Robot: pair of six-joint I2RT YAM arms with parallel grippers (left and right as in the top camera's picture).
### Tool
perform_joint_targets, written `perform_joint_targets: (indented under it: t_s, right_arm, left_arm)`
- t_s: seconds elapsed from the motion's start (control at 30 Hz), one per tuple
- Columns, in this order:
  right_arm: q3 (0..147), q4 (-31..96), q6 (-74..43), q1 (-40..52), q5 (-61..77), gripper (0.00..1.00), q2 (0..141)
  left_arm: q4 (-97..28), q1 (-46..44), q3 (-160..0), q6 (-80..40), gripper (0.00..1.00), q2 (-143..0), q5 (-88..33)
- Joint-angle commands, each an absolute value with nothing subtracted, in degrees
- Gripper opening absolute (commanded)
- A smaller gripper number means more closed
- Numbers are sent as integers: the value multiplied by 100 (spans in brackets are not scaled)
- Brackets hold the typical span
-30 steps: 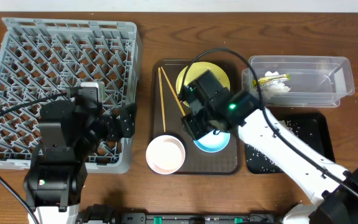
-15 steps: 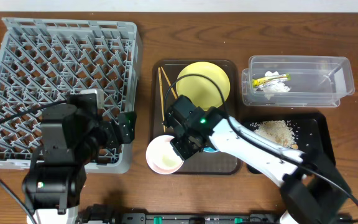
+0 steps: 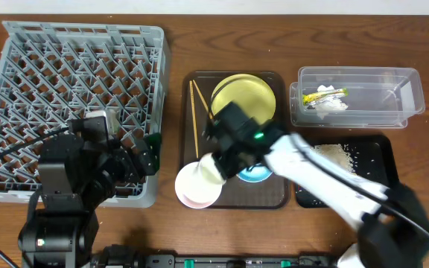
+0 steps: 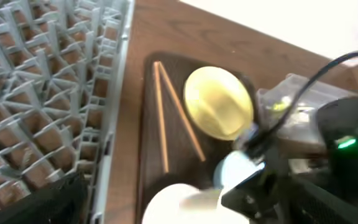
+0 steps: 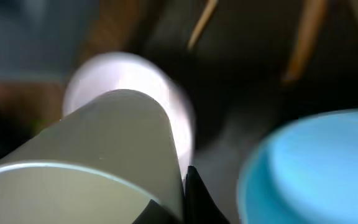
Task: Sort waste into correct bins and load items into the dishwasher
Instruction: 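Hand the white cup from the right gripper to the left gripper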
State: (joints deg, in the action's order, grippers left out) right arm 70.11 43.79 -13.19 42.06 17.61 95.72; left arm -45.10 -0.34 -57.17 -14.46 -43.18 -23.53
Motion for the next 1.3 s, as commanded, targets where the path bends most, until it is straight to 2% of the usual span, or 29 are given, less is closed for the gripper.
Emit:
perform_joint_targets:
  t_s: [0.0,0.13,0.33,0.47,0.63,0.83,1.27]
  right_arm:
    - [7347,4320,-1127,3715,1973,1,8792]
    - [7417,4254,-314,3131,3216,1,8204]
    - [7415,4237,602,2528,5271,1,7651]
    - [7415,3962,738,2412,6318,1,7524]
    - [7415,3356,687,2412,7094,1,7526]
    - [7415,2550,196,2458,7070,1,7537]
    - [7415,2460,172,2720,7032,1,7758]
  left_arm:
    - [-4239,-1,-5848,-1579,97,-4379,-3420]
    - [-3715,-1,-5848,-1579,91,-4584,-4713]
    - [-2661,-1,-5848,-1581,91,-5024,-7323]
    - [-2449,-1,-5848,-1579,91,-5231,-8396]
    - [-2449,-1,-5848,-1577,91,-5339,-9013]
    - [-2471,-145,-5848,-1820,91,-5332,-9008]
    - [-2386,-449,-5848,-1831,78,-5336,-8997]
